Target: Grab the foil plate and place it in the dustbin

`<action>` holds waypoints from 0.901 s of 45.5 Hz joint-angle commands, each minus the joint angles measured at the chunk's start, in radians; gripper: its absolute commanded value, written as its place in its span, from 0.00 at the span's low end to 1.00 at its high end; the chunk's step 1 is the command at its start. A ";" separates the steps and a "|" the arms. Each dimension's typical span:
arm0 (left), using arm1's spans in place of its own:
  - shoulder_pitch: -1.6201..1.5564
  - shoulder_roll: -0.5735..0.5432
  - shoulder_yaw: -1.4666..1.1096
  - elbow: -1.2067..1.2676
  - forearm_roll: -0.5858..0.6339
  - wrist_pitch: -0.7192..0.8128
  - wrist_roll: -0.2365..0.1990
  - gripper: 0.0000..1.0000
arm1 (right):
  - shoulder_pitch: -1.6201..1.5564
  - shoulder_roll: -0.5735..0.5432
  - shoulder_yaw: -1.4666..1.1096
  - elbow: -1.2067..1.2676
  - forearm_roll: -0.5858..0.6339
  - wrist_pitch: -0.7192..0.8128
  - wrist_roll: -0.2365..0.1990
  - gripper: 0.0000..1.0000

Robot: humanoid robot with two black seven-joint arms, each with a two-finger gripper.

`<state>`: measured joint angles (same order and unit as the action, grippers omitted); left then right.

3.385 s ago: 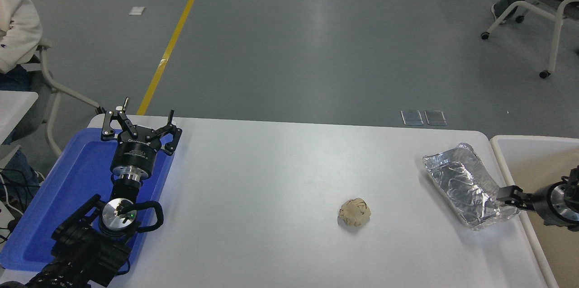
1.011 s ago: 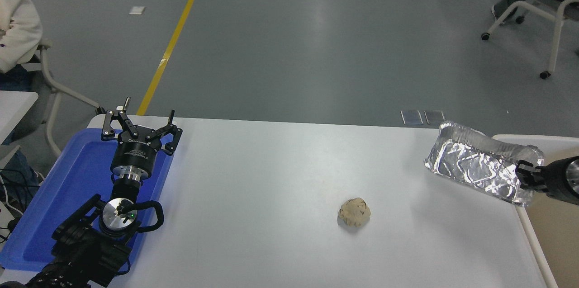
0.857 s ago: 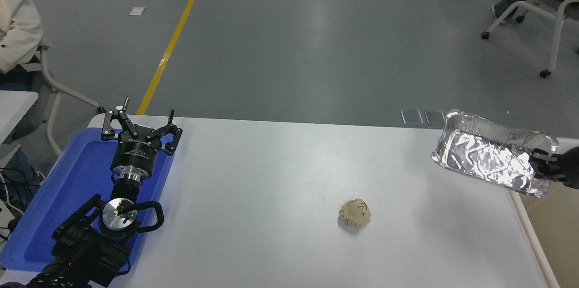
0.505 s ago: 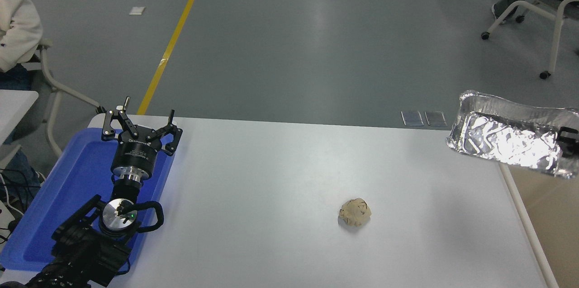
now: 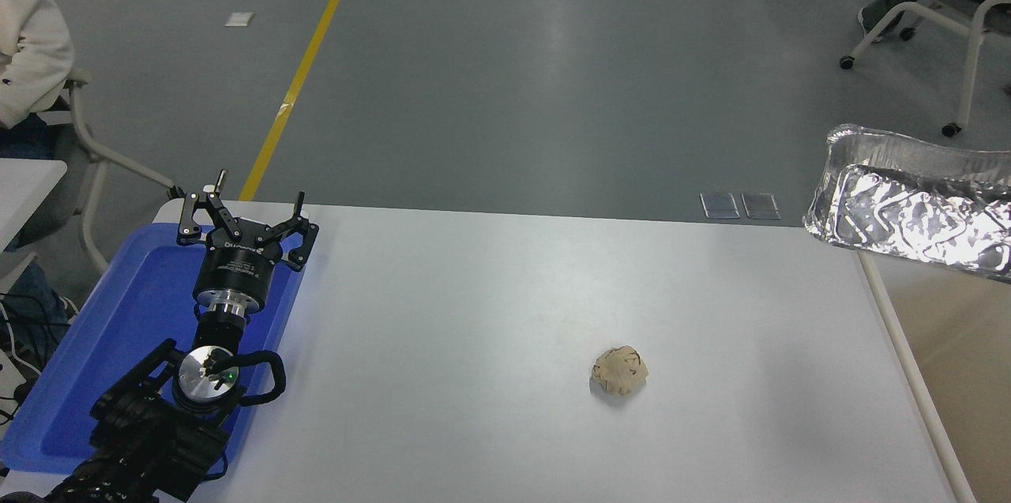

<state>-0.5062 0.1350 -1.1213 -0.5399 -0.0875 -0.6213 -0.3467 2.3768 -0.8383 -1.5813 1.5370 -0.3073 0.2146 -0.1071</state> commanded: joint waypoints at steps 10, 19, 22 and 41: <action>0.000 0.000 0.000 0.001 -0.003 0.002 0.000 1.00 | 0.035 -0.073 -0.026 -0.023 -0.055 0.020 -0.002 0.00; 0.000 0.000 0.000 0.001 -0.003 0.002 0.000 1.00 | -0.047 -0.172 0.012 -0.155 -0.177 0.020 -0.002 0.00; 0.000 0.000 0.000 0.001 -0.002 0.002 0.000 1.00 | -0.102 -0.218 0.058 -0.218 -0.222 0.022 -0.002 0.00; 0.000 0.000 0.000 0.001 -0.003 0.002 0.000 1.00 | -0.855 -0.374 0.774 -0.670 -0.415 0.020 0.030 0.00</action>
<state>-0.5062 0.1350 -1.1214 -0.5384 -0.0900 -0.6196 -0.3467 1.9449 -1.1613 -1.2073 1.1102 -0.6475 0.2359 -0.0990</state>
